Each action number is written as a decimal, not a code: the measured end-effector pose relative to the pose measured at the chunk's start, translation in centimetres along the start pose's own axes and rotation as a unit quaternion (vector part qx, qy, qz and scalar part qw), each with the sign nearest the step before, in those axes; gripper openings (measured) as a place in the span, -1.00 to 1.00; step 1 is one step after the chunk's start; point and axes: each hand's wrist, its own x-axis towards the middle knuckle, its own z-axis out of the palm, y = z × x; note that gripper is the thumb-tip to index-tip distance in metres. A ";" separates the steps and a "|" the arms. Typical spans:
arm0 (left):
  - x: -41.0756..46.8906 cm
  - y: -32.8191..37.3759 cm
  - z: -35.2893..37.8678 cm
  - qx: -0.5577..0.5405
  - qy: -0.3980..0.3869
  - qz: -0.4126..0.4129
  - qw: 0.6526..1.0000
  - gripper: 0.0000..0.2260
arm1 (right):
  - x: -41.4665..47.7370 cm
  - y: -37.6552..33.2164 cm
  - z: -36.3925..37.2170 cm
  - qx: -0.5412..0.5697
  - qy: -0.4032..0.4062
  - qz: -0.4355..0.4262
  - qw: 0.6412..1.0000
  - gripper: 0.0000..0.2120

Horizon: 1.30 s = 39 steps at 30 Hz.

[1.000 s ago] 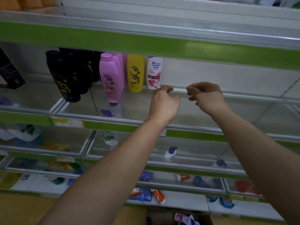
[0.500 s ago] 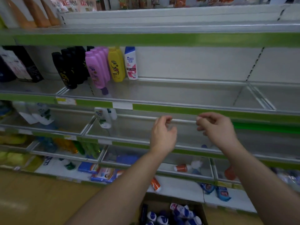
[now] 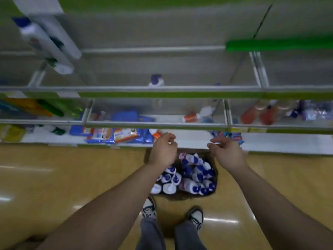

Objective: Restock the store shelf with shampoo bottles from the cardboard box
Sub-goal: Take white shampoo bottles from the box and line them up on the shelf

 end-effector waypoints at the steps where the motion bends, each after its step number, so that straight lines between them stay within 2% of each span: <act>1: 0.8 -2.0 1.3 0.008 -0.014 -0.017 1.000 -0.84 | 1.1 2.1 1.0 -0.009 -0.004 0.015 1.000 -0.84; 9: 9.5 -18.8 12.9 0.118 -0.072 -0.050 0.989 -0.80 | 12.2 19.8 11.1 -0.142 -0.061 0.050 0.987 -0.82; 14: 15.9 -27.1 20.5 0.117 -0.121 -0.050 0.984 -0.76 | 18.9 30.5 17.3 -0.177 -0.092 0.069 0.977 -0.74; 16: 18.7 -29.6 23.4 0.133 -0.133 -0.040 0.981 -0.77 | 21.3 34.2 19.6 -0.209 -0.091 0.055 0.972 -0.73; 19: 22.3 -32.2 26.8 0.169 -0.140 -0.019 0.975 -0.77 | 24.3 38.5 22.6 -0.315 -0.085 0.003 0.945 -0.76; 25: 25.2 -35.1 30.5 0.189 -0.160 0.013 0.969 -0.77 | 27.1 41.3 25.7 -0.477 -0.076 -0.096 0.870 -0.54; 27: 25.3 -35.8 31.0 0.183 -0.162 0.006 0.970 -0.76 | 27.4 41.7 26.4 -0.491 -0.080 -0.108 0.861 -0.47; 30: 25.3 -36.4 31.2 0.183 -0.173 -0.007 0.968 -0.77 | 27.9 41.9 27.0 -0.499 -0.072 -0.124 0.854 -0.48; 35: 24.6 -35.6 30.9 0.245 -0.185 0.034 0.951 -0.73 | 27.8 41.6 26.5 -0.462 -0.061 -0.093 0.880 -0.57; 39: 23.6 -34.1 30.1 0.259 -0.231 0.065 0.936 -0.59 | 27.1 40.1 24.7 -0.358 -0.061 -0.072 0.929 -0.57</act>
